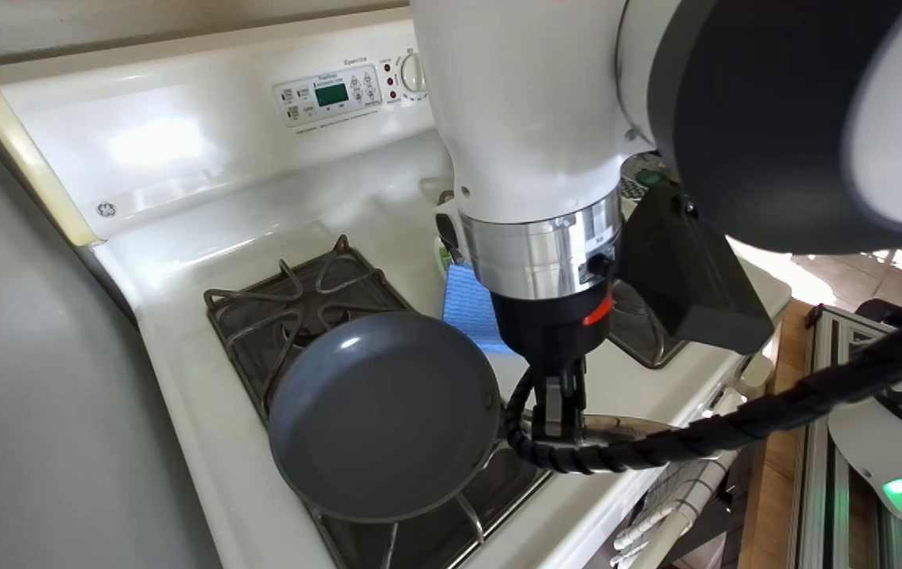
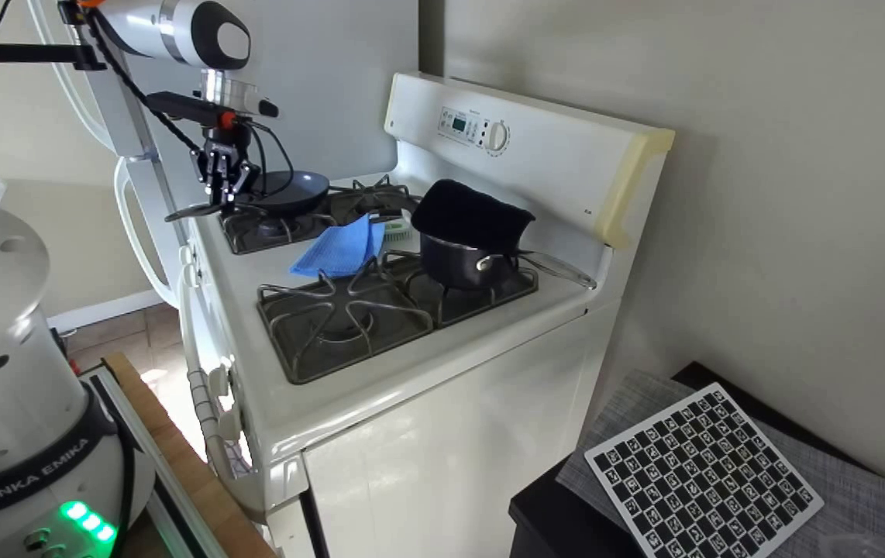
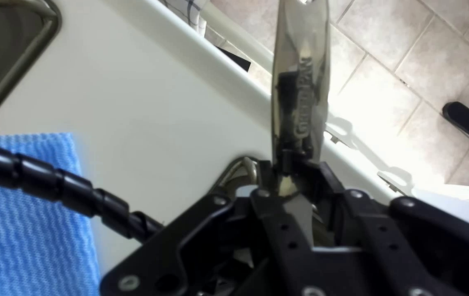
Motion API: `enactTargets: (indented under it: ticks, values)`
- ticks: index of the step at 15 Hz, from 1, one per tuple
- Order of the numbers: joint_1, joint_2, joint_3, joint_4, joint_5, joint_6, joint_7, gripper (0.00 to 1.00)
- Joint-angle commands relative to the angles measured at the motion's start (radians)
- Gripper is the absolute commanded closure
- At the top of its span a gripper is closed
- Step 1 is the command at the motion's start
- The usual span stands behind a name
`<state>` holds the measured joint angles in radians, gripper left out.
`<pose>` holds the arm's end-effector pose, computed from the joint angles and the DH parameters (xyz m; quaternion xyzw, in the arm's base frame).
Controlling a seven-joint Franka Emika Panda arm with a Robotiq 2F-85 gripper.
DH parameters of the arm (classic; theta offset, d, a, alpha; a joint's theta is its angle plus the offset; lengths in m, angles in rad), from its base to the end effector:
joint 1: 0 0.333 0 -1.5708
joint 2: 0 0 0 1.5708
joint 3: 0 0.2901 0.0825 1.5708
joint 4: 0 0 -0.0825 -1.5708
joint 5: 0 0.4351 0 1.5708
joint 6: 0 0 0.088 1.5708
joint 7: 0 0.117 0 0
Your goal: Move the pan and clean the pan handle
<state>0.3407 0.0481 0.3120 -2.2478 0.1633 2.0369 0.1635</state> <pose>0.4161 0.3326 0.2584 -0.9694 -0.1957 0.1471 0.0180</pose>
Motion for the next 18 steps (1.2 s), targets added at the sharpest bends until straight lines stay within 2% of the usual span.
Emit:
enactTargets:
  ticks: [1,8,9,10,16,18]
  values:
    - [-0.003,0.009,0.005,0.012,-0.044,-0.007,-0.050,0.95]
    - [-0.009,0.006,-0.001,0.021,-0.089,-0.017,-0.079,0.95]
    - [-0.009,0.004,-0.001,0.022,-0.089,-0.013,-0.080,0.54]
    - [-0.009,0.001,0.000,0.023,-0.089,-0.014,-0.078,0.53]
    - [-0.004,-0.051,0.006,0.026,-0.106,-0.039,-0.035,0.04]
    - [-0.007,-0.078,0.003,0.016,-0.114,-0.043,-0.018,0.00]
